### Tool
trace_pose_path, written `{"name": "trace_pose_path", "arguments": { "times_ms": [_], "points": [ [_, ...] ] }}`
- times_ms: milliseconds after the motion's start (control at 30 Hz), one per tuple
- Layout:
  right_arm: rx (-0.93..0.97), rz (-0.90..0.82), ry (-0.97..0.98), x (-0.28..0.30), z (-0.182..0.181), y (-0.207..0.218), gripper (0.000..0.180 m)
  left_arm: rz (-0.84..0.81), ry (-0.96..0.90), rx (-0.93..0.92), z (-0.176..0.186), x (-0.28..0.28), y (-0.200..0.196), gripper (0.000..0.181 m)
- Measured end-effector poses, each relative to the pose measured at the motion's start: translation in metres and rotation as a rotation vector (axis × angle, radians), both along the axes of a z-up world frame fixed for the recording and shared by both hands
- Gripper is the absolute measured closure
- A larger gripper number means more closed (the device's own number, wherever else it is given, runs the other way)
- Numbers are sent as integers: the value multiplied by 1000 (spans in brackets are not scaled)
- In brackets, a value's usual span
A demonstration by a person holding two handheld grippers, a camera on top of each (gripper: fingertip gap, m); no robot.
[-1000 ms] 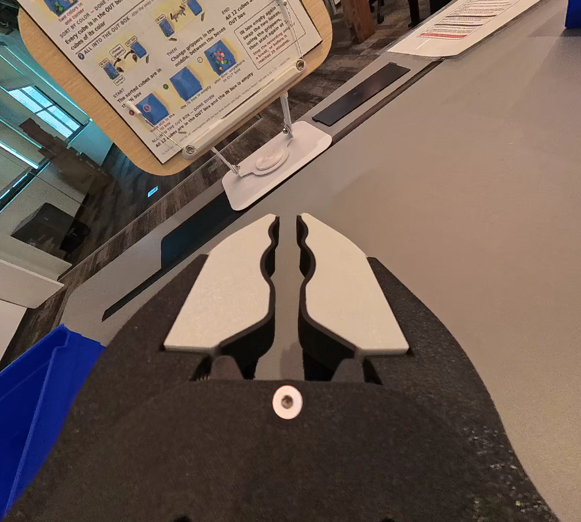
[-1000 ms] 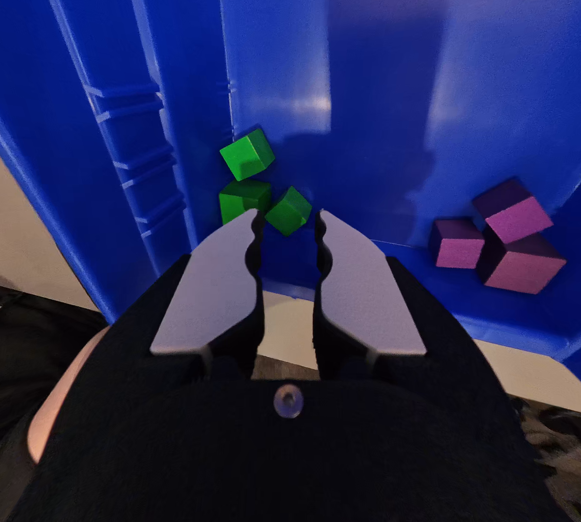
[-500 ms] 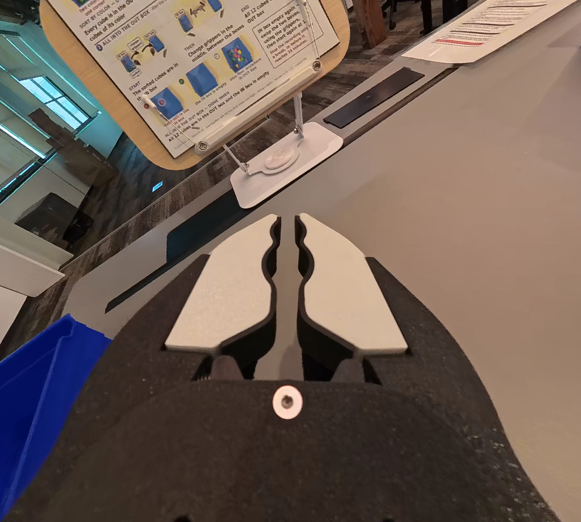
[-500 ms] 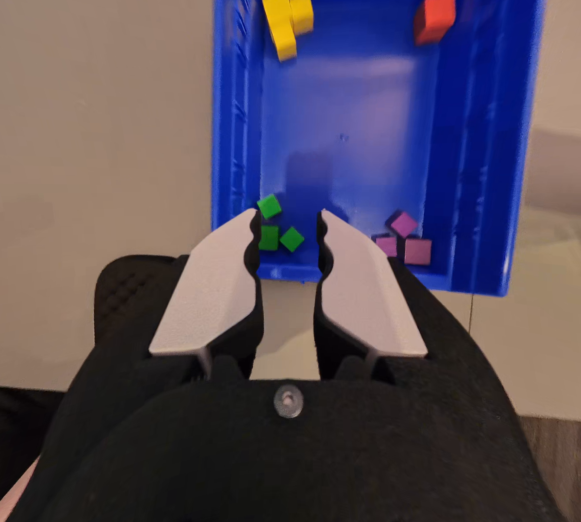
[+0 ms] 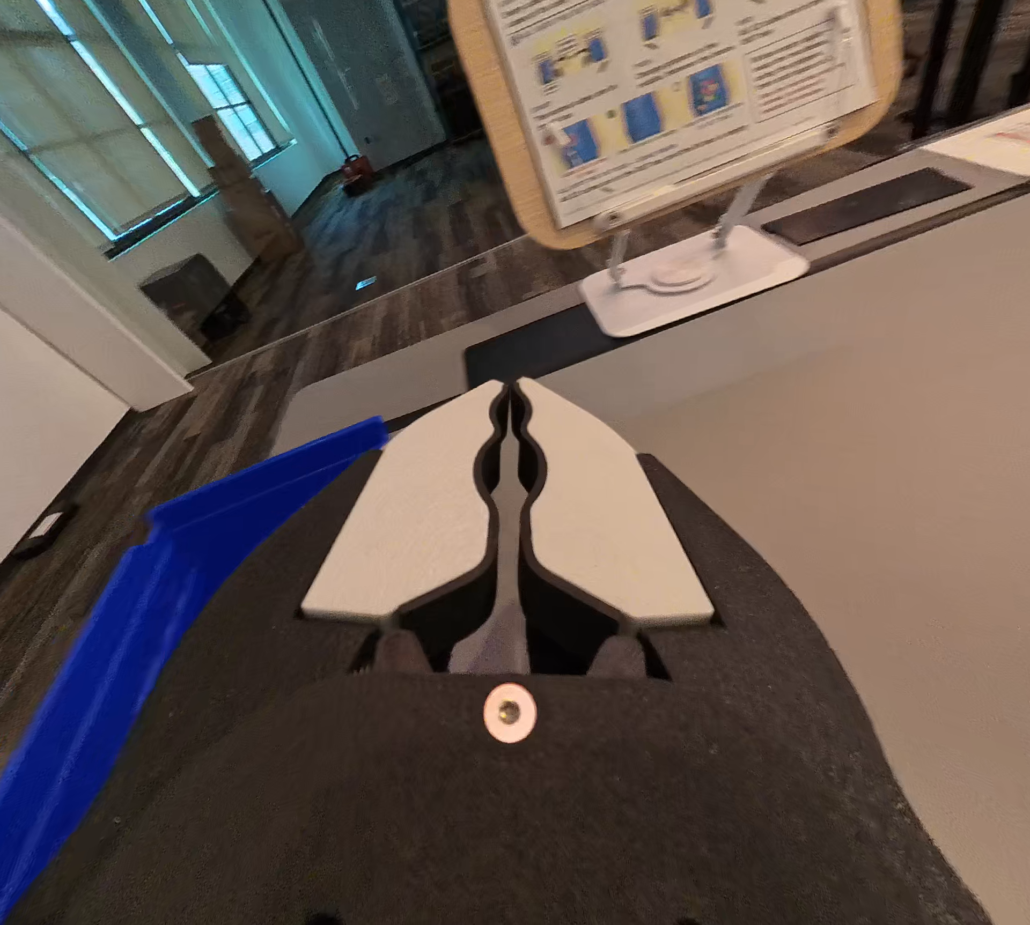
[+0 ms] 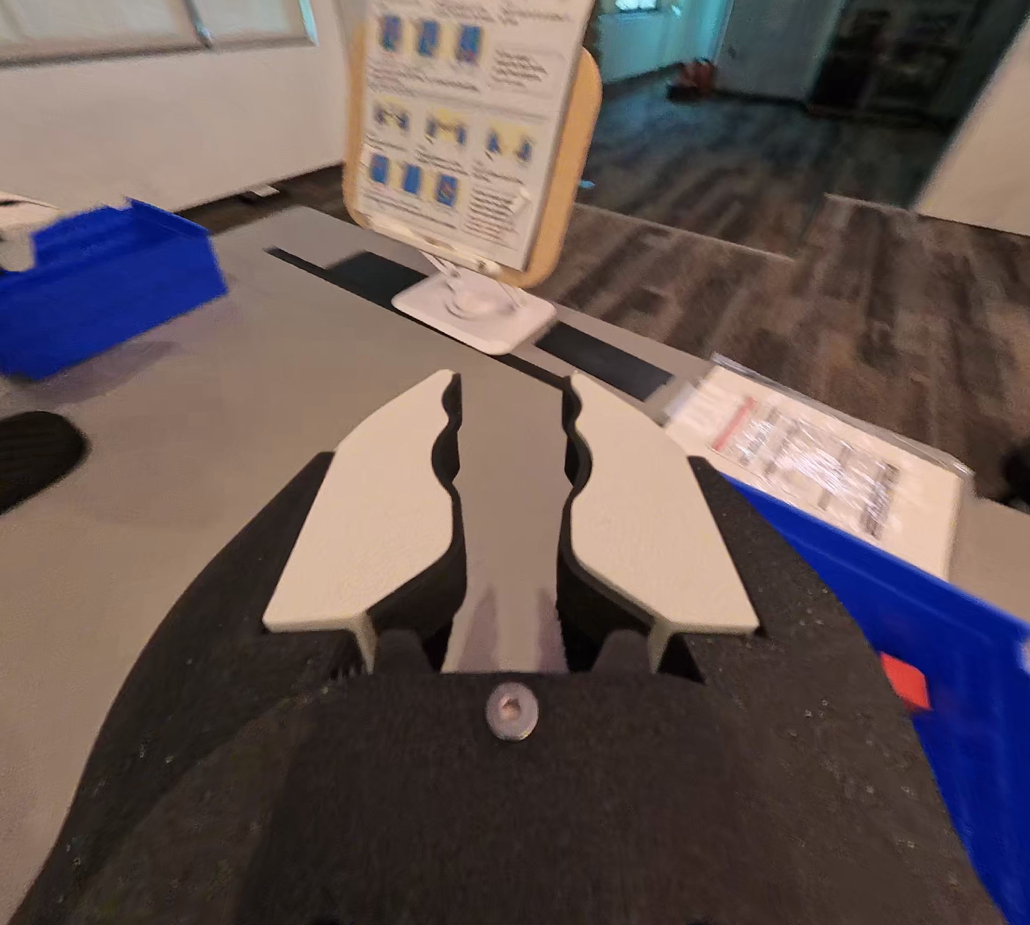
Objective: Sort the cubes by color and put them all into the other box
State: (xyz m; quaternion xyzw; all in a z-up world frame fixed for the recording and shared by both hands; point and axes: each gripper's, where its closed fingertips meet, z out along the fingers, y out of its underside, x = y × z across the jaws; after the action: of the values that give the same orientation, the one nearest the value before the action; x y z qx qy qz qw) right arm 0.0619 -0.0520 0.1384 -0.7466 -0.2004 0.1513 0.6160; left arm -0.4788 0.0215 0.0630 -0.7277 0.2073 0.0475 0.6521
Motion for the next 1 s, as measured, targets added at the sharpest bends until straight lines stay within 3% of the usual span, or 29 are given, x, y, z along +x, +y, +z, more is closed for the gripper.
{"name": "trace_pose_path", "arguments": {
  "times_ms": [133,333,600,1000],
  "points": [
    [16,50,-18,-16,4,5,142,104,189,-58,-6,-91,10,181],
    [-19,97,-57,-37,-5,12,142,-85,621,-286,-77,-162,34,177],
    [-93,93,-123,-42,-25,17,142,-177,652,-680,-152,-201,40,160],
    [-182,91,-173,-48,-44,28,142,-221,690,-920,-191,-222,45,136]
  ]
}}
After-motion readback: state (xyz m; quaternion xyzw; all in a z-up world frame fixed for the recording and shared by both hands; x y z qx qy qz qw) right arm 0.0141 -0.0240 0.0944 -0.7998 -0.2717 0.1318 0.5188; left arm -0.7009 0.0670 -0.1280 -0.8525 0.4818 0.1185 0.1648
